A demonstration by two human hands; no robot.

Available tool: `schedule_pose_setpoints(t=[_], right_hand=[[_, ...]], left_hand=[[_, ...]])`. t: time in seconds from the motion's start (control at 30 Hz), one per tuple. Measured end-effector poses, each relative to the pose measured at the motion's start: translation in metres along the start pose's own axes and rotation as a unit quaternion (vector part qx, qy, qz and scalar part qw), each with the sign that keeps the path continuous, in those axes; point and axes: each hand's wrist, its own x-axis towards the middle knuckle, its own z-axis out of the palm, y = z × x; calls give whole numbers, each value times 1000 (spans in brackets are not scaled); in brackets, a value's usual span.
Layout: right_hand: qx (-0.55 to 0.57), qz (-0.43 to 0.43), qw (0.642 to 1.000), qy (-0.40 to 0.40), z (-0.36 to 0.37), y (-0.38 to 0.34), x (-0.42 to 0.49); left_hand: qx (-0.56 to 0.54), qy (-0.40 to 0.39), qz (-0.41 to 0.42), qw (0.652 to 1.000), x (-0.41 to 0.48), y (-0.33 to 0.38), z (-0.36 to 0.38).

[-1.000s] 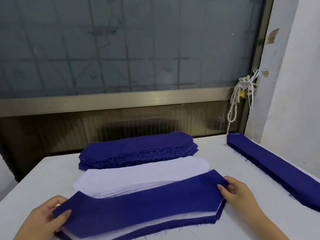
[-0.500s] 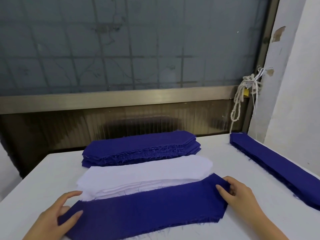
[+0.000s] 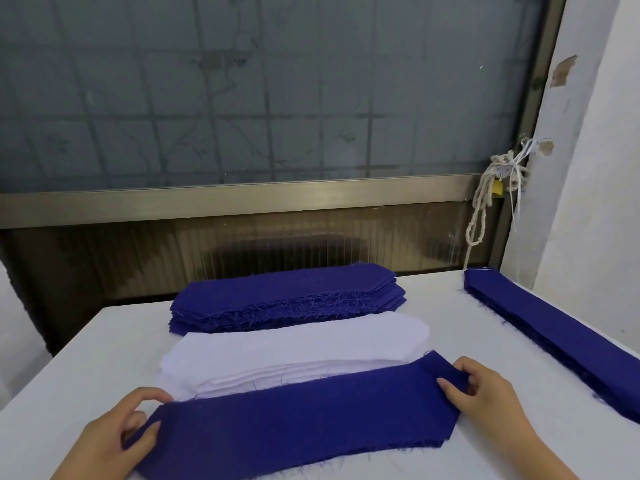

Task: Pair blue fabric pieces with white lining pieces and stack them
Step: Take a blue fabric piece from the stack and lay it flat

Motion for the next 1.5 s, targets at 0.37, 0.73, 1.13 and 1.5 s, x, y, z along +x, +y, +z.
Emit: schedule_pose_setpoints(t=[0.37,0.73,1.13,1.5], right_hand=[[-41,-9,999,7,4,-1,-2],[-53,15,998,8,3,-4,-2],[-258,-205,944,15,16,-46,-5],[-75,-156,921,-349,72,-97,10]], left_hand=[[48,-10,21,999,-1,-8,-2],[59,25,40,997,0,-27,-2],[74,14,119,990,0,10,2],[-14,-216,27,976,25,-15,-1]])
